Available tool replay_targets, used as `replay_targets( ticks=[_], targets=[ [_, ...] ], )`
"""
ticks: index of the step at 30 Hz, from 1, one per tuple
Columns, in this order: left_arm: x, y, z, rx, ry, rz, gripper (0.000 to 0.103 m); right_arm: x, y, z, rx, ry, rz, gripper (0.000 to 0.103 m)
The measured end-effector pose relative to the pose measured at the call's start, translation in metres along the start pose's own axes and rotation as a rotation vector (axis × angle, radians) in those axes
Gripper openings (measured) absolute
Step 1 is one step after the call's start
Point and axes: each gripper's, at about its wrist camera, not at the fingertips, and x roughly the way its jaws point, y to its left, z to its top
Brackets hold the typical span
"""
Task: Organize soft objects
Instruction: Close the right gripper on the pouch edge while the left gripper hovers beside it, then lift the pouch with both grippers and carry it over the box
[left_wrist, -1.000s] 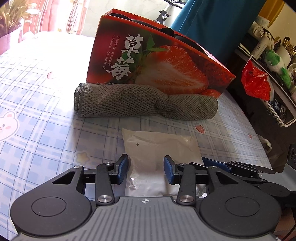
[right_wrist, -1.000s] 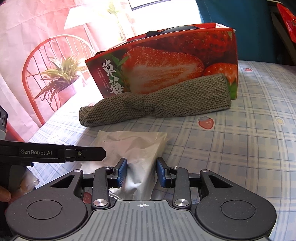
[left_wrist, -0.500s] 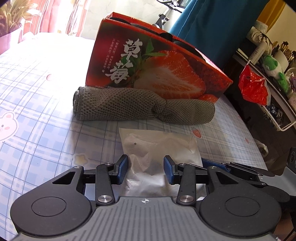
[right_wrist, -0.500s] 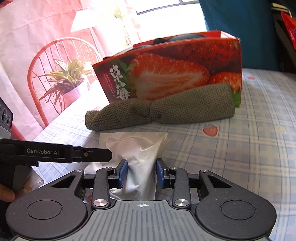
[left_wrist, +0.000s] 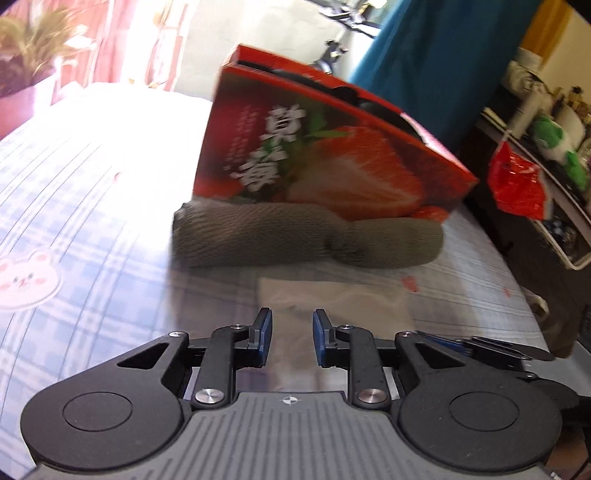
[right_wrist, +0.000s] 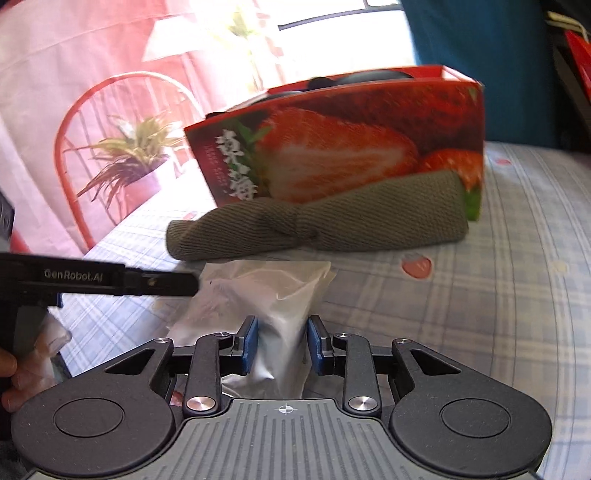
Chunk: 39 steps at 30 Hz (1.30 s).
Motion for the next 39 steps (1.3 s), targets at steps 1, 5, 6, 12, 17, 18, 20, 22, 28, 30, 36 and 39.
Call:
replay_targets(
  ticks=[1, 5, 6, 12, 17, 18, 20, 22, 28, 30, 36, 39],
  targets=[
    [0.001, 0.002, 0.001, -0.004, 0.009, 0.010, 0.028, 0.000, -0.001, -0.001, 0.005, -0.002, -0.004, 0.026],
    [0.008, 0.002, 0.003, 0.001, 0.041, 0.011, 0.031, -0.002, -0.008, -0.005, 0.031, -0.007, -0.018, 0.026],
    [0.009, 0.001, 0.002, 0.004, 0.046, 0.008, 0.032, -0.002, -0.010, -0.006, 0.043, -0.009, -0.018, 0.026],
    [0.008, -0.001, -0.003, 0.007, 0.071, -0.045, 0.032, -0.004, -0.028, -0.008, 0.156, -0.035, -0.027, 0.026],
    [0.009, -0.005, -0.009, -0.032, 0.098, -0.108, 0.036, -0.004, -0.039, -0.009, 0.237, -0.050, -0.020, 0.025],
    [0.012, -0.005, -0.009, -0.037, 0.100, -0.109, 0.037, -0.004, -0.039, -0.009, 0.243, -0.051, -0.019, 0.025],
    [0.012, -0.003, -0.010, -0.066, 0.101, -0.117, 0.038, -0.004, -0.041, -0.009, 0.261, -0.053, -0.015, 0.025],
    [0.013, 0.000, -0.009, -0.086, 0.103, -0.122, 0.039, -0.004, -0.042, -0.010, 0.281, -0.055, -0.011, 0.025],
    [0.028, -0.004, 0.000, -0.098, 0.087, -0.144, 0.039, -0.003, -0.039, -0.008, 0.264, -0.049, -0.025, 0.025],
    [0.033, -0.004, 0.003, -0.099, 0.085, -0.151, 0.039, -0.003, -0.040, -0.008, 0.267, -0.050, -0.023, 0.025],
    [0.047, -0.014, 0.015, -0.073, 0.083, -0.155, 0.048, -0.001, -0.040, -0.006, 0.262, -0.050, -0.021, 0.025],
    [0.052, -0.016, 0.020, -0.085, 0.085, -0.162, 0.050, 0.000, -0.041, -0.003, 0.259, -0.051, -0.022, 0.025]
  ],
)
